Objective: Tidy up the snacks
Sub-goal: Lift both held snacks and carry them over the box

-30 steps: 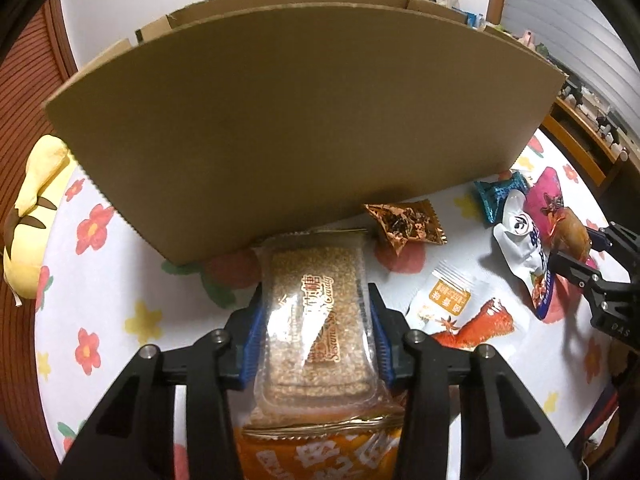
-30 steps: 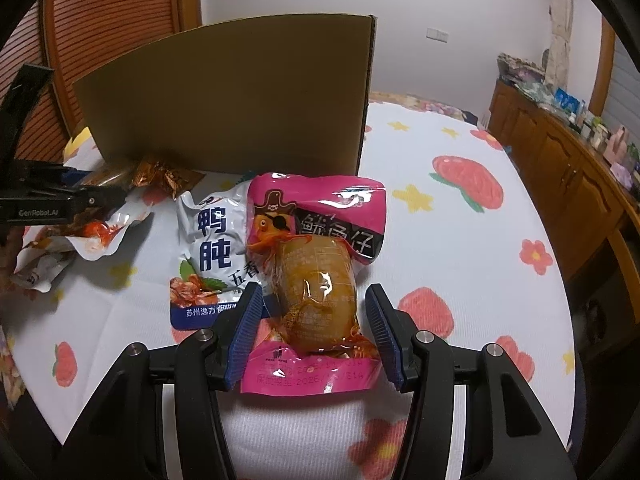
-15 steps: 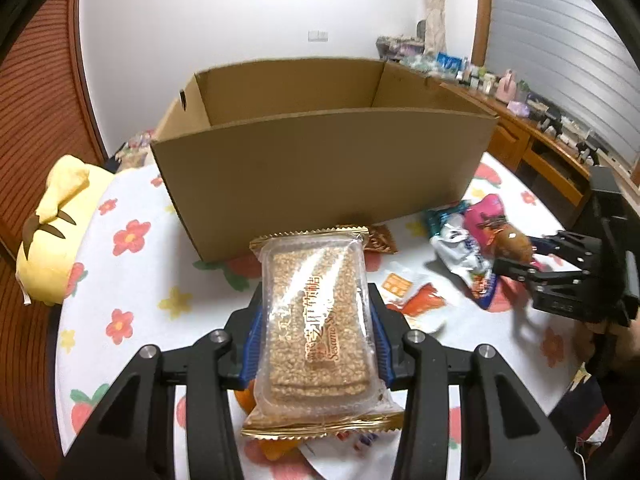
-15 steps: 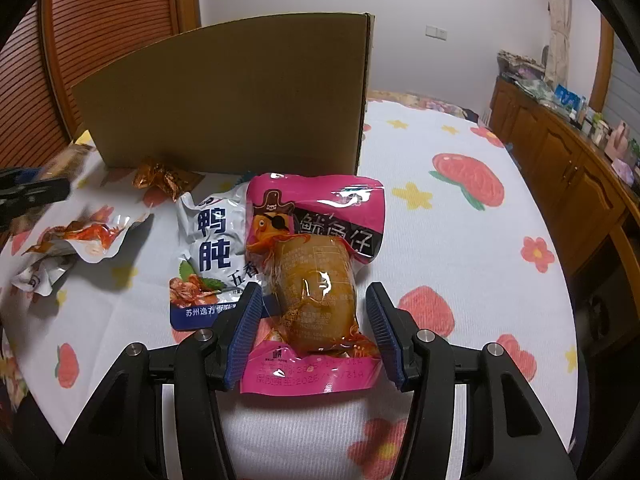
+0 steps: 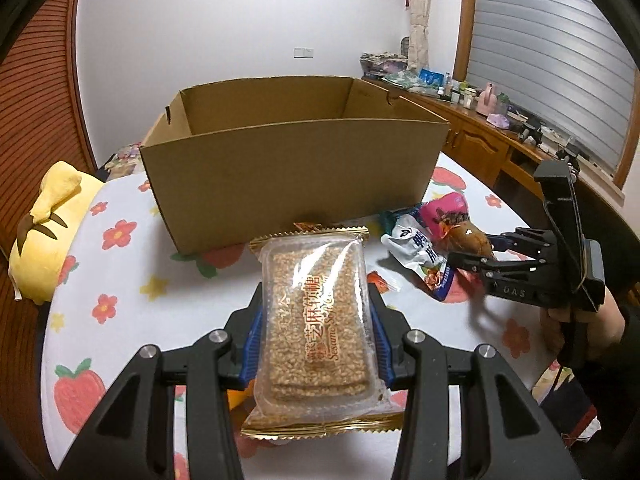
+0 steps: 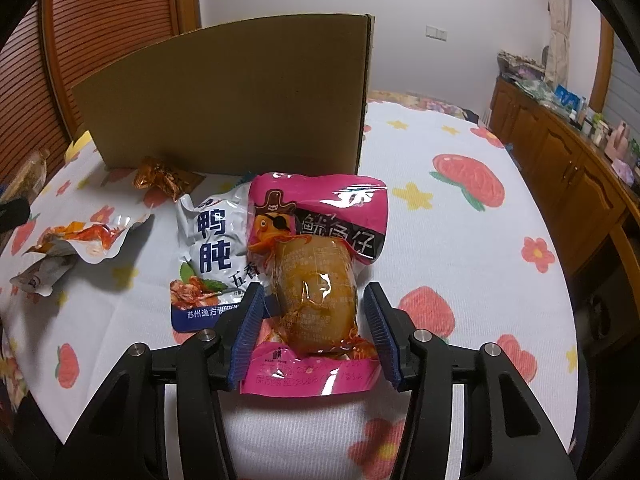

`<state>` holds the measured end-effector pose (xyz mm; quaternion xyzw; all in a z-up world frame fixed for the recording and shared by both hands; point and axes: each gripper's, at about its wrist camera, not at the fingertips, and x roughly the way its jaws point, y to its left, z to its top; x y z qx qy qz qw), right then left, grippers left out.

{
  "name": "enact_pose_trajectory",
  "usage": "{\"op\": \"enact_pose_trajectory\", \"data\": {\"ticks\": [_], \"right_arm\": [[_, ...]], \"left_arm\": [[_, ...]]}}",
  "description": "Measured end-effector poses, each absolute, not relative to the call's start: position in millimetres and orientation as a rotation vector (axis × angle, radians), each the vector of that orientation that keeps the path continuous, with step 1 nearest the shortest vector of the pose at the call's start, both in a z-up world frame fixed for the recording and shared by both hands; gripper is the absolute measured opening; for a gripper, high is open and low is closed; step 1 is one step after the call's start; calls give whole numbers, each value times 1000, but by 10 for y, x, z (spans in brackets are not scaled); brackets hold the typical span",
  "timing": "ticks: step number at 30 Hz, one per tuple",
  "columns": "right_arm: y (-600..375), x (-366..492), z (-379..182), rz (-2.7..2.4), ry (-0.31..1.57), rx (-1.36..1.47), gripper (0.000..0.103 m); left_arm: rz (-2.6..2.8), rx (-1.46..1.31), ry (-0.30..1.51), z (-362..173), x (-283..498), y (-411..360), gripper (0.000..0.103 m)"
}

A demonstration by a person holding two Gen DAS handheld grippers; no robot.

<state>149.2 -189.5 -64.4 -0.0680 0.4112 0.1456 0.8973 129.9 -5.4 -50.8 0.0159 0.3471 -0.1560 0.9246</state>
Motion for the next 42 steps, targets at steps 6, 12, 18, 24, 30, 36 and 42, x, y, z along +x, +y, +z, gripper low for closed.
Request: {"op": "enact_pose_trajectory", "data": {"ticks": [6, 12, 18, 24, 30, 36, 42], "right_arm": [[-1883, 1452, -604, 287, 819, -142, 42], [-1930, 1411, -558, 269, 782, -112, 40], [-1937, 1302, -478, 241, 711, -110, 40], [-1895, 1173, -361, 270, 671, -96, 40], [-1734, 1069, -125, 327, 630, -111, 40], [-1549, 1069, 75, 376, 597, -133, 41], [-1464, 1240, 232, 389, 575, -155, 41]], "left_arm": [[-318, 34, 711, -551, 1295, -73, 45], [-316, 26, 702, -558, 1277, -58, 45], [-309, 20, 681, -509, 1238, -33, 45], [-300, 21, 655, -418, 1224, -1, 45], [-290, 26, 634, -327, 1246, 36, 45], [-273, 31, 614, -234, 1316, 81, 45], [-268, 39, 593, -127, 1395, 108, 45]]}}
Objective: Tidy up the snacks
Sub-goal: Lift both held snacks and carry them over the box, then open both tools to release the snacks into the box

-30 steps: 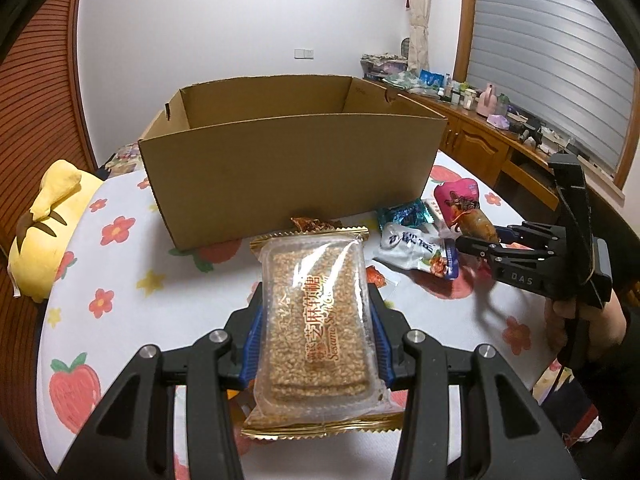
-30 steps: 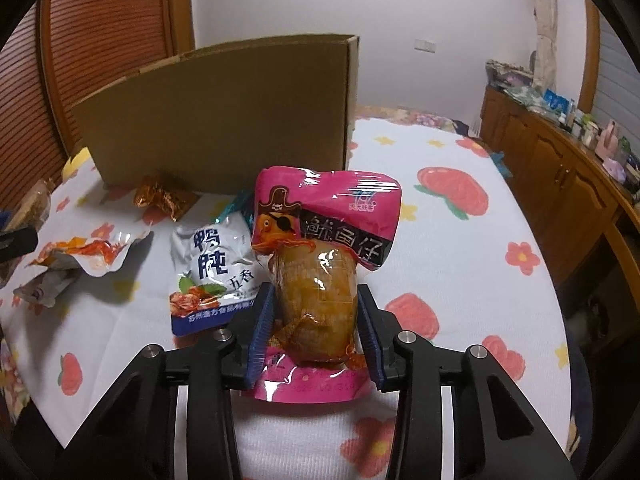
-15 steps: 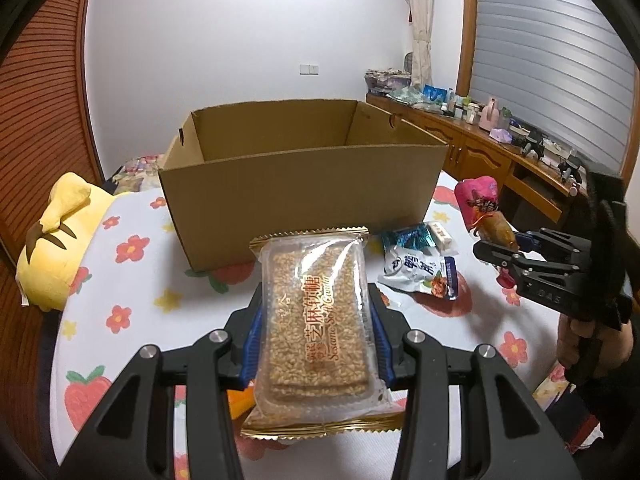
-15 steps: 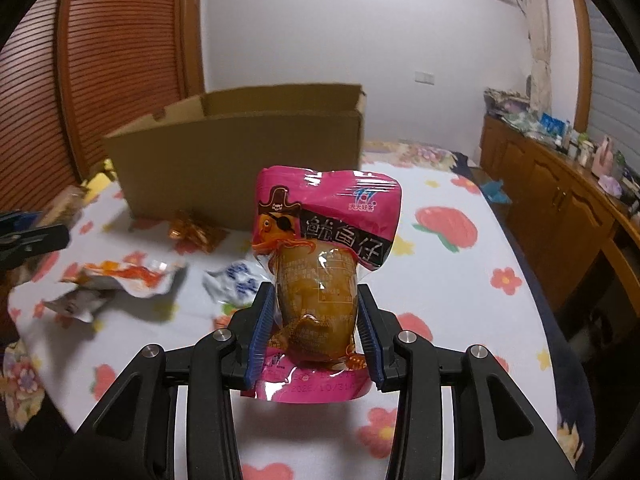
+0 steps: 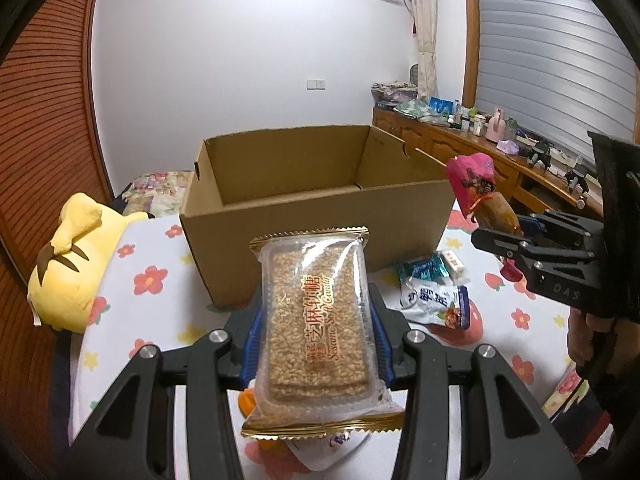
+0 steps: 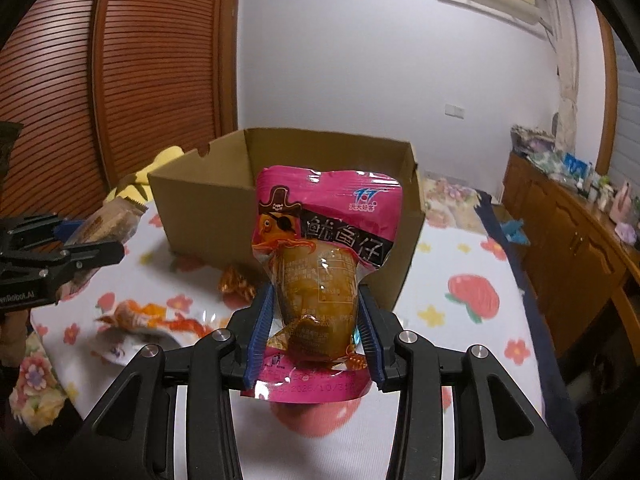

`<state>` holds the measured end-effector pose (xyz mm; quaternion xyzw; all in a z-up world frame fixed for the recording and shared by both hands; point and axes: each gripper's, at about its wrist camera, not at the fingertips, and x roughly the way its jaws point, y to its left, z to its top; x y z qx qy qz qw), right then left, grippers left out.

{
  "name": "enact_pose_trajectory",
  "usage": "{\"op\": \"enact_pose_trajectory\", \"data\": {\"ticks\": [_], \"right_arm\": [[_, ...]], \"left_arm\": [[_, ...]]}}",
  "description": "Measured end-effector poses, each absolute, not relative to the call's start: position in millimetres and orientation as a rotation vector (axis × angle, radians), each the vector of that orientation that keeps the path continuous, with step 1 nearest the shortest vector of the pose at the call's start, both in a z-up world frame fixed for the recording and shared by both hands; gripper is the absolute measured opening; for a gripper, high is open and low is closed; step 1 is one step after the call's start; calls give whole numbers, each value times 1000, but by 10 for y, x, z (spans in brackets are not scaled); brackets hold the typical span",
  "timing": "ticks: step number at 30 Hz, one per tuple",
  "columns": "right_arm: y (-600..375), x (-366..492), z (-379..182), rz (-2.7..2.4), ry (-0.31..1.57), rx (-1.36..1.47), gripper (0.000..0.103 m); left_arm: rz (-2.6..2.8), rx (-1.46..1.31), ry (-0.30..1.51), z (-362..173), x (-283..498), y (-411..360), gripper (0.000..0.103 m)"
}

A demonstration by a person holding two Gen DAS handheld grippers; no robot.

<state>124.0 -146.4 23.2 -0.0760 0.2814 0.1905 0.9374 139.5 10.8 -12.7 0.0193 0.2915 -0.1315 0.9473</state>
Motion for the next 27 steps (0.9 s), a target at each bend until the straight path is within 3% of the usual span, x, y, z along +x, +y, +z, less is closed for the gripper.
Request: {"op": "enact_pose_trajectory", "data": {"ticks": [27], "right_arm": [[-1420, 2218, 488, 407, 565, -143, 42]], "left_arm": [[-228, 60, 526, 244, 1931, 297, 45]]}}
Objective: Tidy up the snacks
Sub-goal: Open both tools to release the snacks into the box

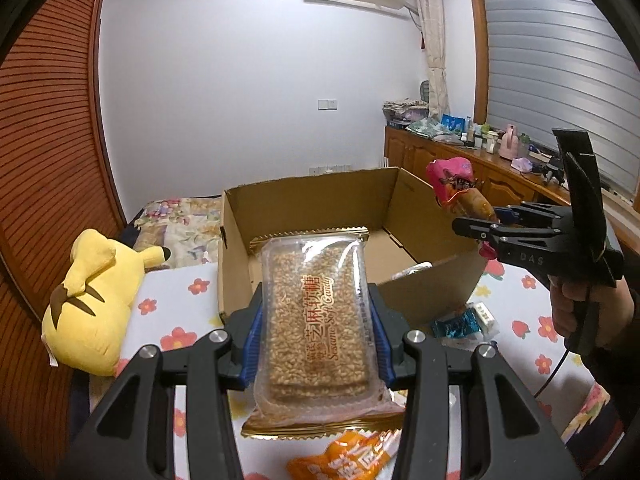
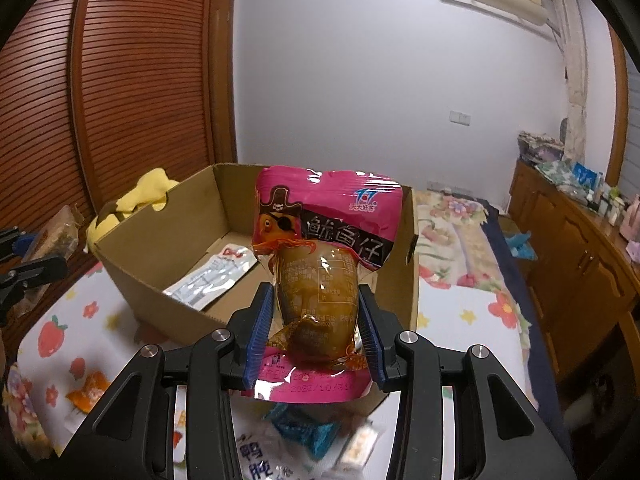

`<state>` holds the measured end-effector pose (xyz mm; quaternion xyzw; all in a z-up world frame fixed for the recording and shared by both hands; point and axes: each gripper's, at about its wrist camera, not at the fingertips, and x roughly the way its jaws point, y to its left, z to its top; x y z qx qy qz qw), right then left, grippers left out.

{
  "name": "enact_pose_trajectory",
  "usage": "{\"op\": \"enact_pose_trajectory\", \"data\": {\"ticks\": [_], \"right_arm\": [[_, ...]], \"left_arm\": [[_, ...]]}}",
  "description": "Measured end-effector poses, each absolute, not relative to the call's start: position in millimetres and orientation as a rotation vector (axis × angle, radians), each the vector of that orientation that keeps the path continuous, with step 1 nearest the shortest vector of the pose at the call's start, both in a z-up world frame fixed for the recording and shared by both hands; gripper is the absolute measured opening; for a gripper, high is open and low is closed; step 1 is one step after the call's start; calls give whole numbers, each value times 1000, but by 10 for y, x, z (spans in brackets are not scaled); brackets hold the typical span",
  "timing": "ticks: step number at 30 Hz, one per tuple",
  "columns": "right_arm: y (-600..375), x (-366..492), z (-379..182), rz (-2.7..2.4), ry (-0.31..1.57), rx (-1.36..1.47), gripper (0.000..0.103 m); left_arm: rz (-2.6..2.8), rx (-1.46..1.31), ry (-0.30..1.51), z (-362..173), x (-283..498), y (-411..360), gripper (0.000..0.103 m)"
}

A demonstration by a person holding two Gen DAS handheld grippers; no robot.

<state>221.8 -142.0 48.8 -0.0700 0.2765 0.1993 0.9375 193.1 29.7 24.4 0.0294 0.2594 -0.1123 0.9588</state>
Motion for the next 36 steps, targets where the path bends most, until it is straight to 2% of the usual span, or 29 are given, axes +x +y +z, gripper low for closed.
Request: {"op": "enact_pose_trajectory", "data": {"ticks": [21, 25, 36], "right_arm": [[-1404, 2514, 391, 463, 606, -153, 47], [-1397, 2521, 405, 461, 601, -158, 57], [-1452, 2416, 451, 457, 585, -158, 59]], "left_arm": [[-200, 44, 571, 148, 2629, 280, 45], [-194, 46, 570, 172, 2696, 268, 45], [-190, 45, 619, 123, 3018, 208, 48]]}}
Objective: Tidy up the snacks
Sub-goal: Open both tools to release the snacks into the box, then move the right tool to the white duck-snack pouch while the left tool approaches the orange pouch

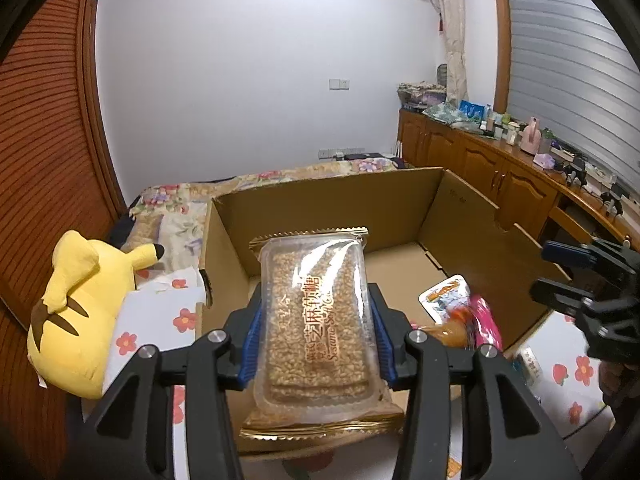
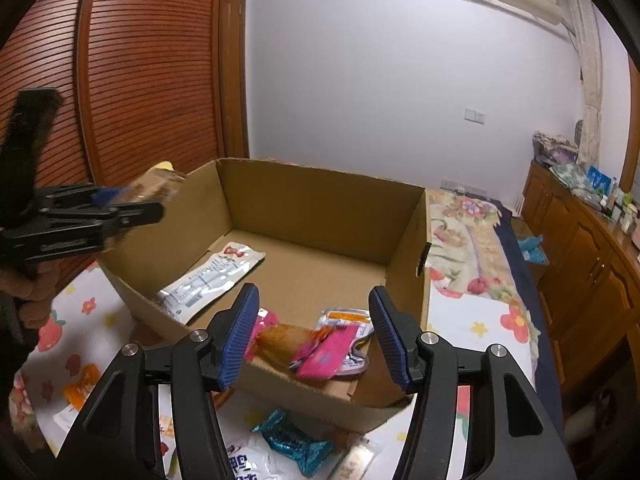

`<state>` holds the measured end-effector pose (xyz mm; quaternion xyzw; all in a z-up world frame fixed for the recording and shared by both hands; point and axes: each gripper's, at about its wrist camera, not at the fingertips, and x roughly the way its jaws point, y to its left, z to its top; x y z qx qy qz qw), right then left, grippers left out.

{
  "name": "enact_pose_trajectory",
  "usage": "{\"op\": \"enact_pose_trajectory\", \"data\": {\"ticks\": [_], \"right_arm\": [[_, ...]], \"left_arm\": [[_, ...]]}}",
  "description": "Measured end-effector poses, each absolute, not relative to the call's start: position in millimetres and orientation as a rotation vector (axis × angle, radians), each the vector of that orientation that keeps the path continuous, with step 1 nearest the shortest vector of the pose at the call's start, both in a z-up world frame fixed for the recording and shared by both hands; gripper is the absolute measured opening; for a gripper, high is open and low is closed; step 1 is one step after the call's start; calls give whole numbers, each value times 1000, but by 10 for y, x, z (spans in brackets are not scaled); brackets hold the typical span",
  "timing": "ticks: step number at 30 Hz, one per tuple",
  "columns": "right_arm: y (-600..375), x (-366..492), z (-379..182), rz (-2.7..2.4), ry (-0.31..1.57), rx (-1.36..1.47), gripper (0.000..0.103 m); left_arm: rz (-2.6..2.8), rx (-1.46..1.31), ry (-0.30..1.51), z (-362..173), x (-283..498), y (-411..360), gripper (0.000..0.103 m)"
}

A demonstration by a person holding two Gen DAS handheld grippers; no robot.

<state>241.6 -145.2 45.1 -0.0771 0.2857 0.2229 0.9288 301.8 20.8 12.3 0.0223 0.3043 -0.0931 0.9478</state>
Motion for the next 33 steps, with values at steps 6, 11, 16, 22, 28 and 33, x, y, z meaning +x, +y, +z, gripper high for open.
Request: {"op": "enact_pose_trajectory", "data": {"ticks": [6, 11, 16, 22, 28, 33], "right_arm": [[-1472, 2298, 489, 460, 572, -171, 60], [-1479, 2238, 526, 460, 563, -169, 60], [-1490, 2142, 558, 460, 559, -169, 60], [-1513, 1929, 608, 461, 565, -158, 61], [-1527, 1666, 573, 449, 586, -159, 64], [-1520, 1456, 497, 450, 610, -149, 64]], "left_arm": [[-177, 22, 652, 61, 3102, 242, 49], [-182, 44, 643, 87, 3044, 207, 50], [-203, 61, 625, 130, 2839, 158, 50], [-241, 66, 597, 214, 2471, 137, 53], [-273, 90, 574, 237, 2042, 120, 55], [-301, 104, 585, 149, 1753, 94, 55]]}}
